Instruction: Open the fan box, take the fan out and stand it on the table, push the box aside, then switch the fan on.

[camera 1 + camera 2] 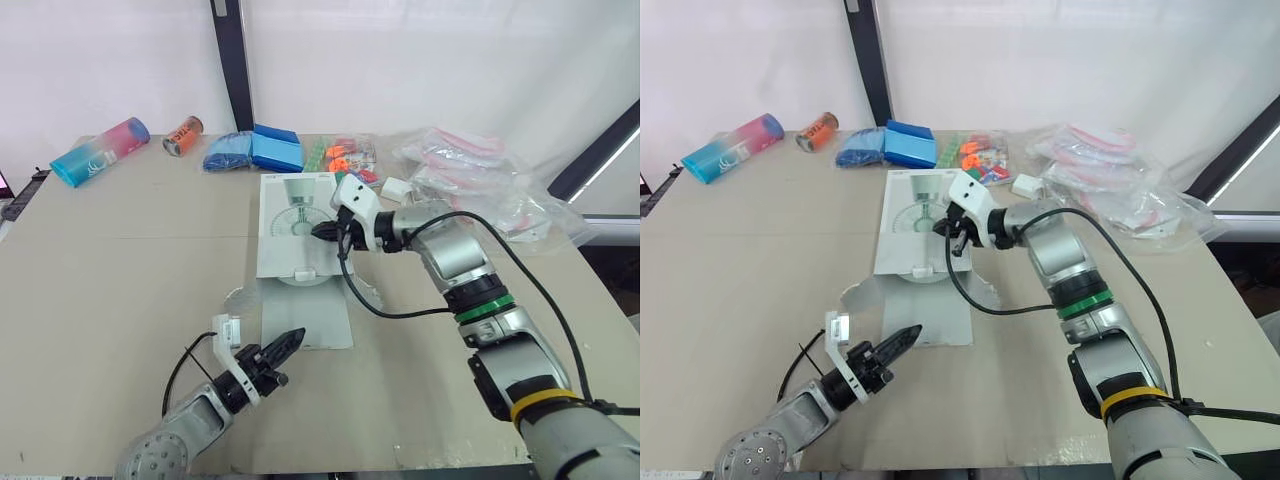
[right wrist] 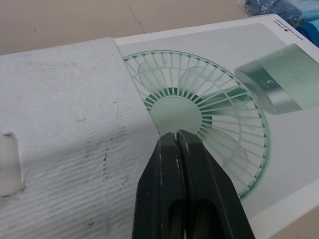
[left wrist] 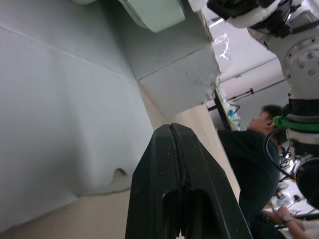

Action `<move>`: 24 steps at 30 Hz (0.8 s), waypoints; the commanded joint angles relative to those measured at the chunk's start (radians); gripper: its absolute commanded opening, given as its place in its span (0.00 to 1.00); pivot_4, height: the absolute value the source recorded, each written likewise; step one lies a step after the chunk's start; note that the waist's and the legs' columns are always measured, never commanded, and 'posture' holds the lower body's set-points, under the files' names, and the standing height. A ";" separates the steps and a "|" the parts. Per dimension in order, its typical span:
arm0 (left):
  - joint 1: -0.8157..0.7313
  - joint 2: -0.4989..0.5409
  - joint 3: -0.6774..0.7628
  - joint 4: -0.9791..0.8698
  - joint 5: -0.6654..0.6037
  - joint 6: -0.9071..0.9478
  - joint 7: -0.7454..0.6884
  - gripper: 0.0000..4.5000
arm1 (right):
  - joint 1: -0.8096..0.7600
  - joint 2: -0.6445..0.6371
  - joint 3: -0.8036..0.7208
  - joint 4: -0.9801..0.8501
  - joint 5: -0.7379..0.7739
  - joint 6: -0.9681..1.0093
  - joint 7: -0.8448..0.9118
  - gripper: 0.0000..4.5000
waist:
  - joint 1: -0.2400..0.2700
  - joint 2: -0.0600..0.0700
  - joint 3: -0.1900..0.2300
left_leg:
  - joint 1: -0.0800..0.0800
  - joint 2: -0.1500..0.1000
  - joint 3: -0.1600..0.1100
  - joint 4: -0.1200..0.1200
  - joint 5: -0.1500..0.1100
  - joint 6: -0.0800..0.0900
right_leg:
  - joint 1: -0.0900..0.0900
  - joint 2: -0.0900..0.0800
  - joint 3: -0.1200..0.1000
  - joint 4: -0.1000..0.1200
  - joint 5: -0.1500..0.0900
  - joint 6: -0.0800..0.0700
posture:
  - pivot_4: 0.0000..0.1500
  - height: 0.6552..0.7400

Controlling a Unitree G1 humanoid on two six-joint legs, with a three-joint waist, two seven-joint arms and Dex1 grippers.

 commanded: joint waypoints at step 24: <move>-0.177 -0.113 0.027 0.169 -0.164 0.003 0.183 0.47 | -0.047 -0.030 -0.009 0.022 -0.035 -0.024 0.063 0.00 | 0.000 0.000 0.000 | -0.001 0.000 0.000 0.000 0.000 0.000 | 0.000 0.000 0.000 0.000 0.000 0.000 | 1.00 1.00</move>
